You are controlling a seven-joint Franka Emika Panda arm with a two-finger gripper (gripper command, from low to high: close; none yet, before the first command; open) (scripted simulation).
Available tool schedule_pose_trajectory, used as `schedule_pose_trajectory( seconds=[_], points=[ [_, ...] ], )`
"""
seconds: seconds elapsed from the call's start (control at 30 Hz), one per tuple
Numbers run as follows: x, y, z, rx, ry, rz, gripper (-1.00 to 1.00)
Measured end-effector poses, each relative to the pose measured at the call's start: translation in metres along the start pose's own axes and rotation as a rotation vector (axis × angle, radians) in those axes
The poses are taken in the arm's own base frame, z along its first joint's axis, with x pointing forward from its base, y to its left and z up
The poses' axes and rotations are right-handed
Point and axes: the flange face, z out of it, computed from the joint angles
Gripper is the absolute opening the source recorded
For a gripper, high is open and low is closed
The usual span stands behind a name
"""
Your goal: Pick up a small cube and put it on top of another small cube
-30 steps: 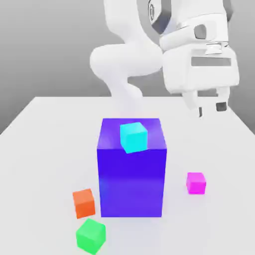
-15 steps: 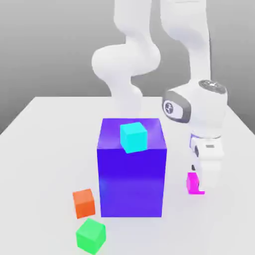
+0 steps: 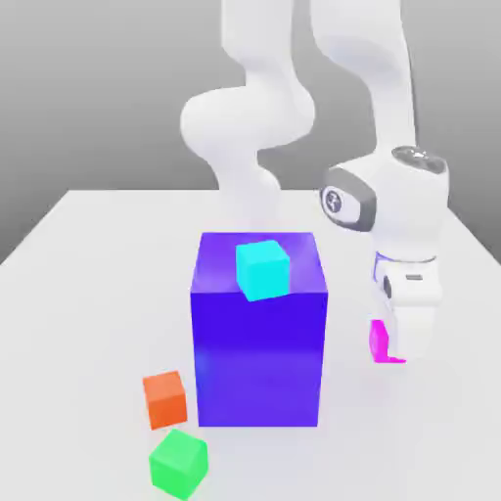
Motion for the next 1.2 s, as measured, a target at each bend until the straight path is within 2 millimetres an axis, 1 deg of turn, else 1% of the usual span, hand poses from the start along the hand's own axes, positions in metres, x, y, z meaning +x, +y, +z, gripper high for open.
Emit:
schedule_pose_trajectory(
  seconds=[0.1,0.13,0.2,0.47,0.67,0.93,1.07,1.2],
  points=[
    [0.008,-0.007,-0.002,-0.012,-0.037,-0.075,-1.00],
    [0.011,-0.004,-0.001,-0.016,-0.046,-0.088,-1.00],
    [0.018,0.018,-0.001,-0.023,-0.058,-0.077,-1.00],
    [0.053,0.046,0.001,-0.045,-0.082,-0.199,-1.00],
    [0.079,0.073,-0.002,-0.056,-0.083,-0.278,-1.00],
    [0.109,0.120,-0.016,-0.078,-0.054,-0.364,-1.00],
    [0.122,0.149,-0.029,-0.098,-0.027,-0.395,-1.00],
    [0.132,0.183,-0.047,-0.129,0.006,-0.417,-1.00]
  ],
)
